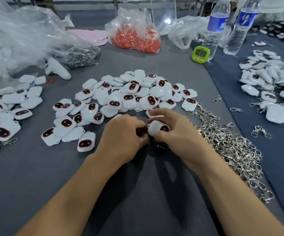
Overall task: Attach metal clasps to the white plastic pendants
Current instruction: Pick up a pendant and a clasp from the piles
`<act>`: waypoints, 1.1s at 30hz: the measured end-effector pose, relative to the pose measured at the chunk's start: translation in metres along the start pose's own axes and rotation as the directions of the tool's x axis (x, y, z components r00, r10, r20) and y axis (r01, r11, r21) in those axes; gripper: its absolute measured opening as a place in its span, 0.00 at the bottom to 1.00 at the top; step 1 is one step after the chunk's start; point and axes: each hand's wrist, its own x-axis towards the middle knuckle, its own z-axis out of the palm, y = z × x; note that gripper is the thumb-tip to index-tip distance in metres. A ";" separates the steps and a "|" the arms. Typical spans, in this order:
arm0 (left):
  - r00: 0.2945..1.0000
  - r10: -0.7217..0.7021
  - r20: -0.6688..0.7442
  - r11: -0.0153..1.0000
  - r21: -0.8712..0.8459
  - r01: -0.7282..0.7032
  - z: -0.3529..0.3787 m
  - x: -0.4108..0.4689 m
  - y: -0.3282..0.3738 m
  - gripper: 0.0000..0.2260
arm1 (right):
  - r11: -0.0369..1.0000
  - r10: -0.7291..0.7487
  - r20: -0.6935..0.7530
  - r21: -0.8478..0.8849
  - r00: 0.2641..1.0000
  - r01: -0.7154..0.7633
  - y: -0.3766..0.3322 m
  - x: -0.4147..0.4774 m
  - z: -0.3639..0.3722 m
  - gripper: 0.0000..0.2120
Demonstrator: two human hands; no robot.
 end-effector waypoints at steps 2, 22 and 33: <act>1.000 -0.018 0.021 0.997 -0.070 0.019 0.001 0.000 -0.001 0.06 | 0.996 -0.026 -0.120 -0.089 0.992 0.016 0.001 -0.001 0.001 0.16; 0.995 -0.021 0.097 0.973 -0.228 0.043 -0.002 0.002 -0.006 0.08 | 0.934 -0.095 -0.212 -0.356 0.973 0.013 0.002 0.002 -0.006 0.13; 0.996 0.094 0.006 0.992 -0.086 -0.093 0.000 -0.002 0.001 0.03 | 0.861 -0.204 -0.130 -0.496 0.970 0.114 -0.007 -0.004 -0.009 0.13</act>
